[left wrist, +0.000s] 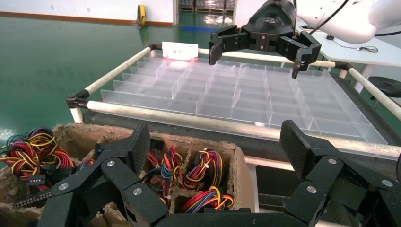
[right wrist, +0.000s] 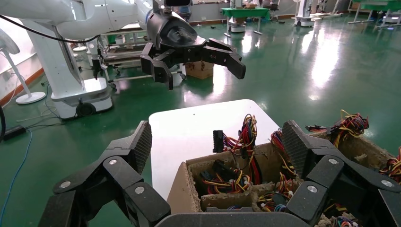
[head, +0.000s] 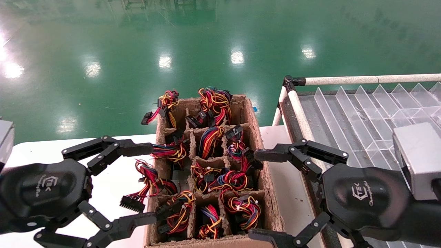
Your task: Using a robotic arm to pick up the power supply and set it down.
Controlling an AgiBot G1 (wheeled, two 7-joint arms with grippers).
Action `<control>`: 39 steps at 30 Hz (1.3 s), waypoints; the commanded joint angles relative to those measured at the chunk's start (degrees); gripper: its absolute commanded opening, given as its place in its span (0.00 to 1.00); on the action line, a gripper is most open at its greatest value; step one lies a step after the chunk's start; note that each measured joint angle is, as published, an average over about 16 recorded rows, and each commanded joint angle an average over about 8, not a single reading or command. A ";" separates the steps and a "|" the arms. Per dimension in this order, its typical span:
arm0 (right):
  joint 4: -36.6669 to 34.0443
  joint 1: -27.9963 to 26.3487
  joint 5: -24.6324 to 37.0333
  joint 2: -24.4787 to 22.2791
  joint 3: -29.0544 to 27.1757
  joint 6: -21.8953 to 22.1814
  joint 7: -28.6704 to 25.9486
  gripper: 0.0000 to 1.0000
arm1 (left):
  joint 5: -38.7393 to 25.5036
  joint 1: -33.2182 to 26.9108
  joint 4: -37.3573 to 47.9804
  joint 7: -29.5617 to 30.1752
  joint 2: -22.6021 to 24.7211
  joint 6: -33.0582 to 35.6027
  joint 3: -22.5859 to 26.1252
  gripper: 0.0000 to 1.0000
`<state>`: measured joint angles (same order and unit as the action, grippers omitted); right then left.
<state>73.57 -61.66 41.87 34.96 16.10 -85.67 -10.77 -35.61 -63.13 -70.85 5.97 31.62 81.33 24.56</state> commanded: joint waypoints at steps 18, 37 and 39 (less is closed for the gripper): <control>0.00 0.00 0.00 0.00 0.00 0.00 0.00 1.00 | 0.00 0.00 0.00 0.00 0.00 0.00 0.00 1.00; 0.00 0.00 0.00 0.00 0.00 0.00 0.00 1.00 | 0.00 0.00 0.00 0.00 0.00 0.00 0.00 0.34; 0.00 0.00 0.00 0.00 0.00 0.00 0.00 1.00 | 0.00 0.00 0.00 0.00 0.00 0.00 0.00 0.09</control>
<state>73.57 -61.65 41.87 34.97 16.09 -85.67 -10.77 -35.62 -63.13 -70.85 5.97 31.62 81.33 24.56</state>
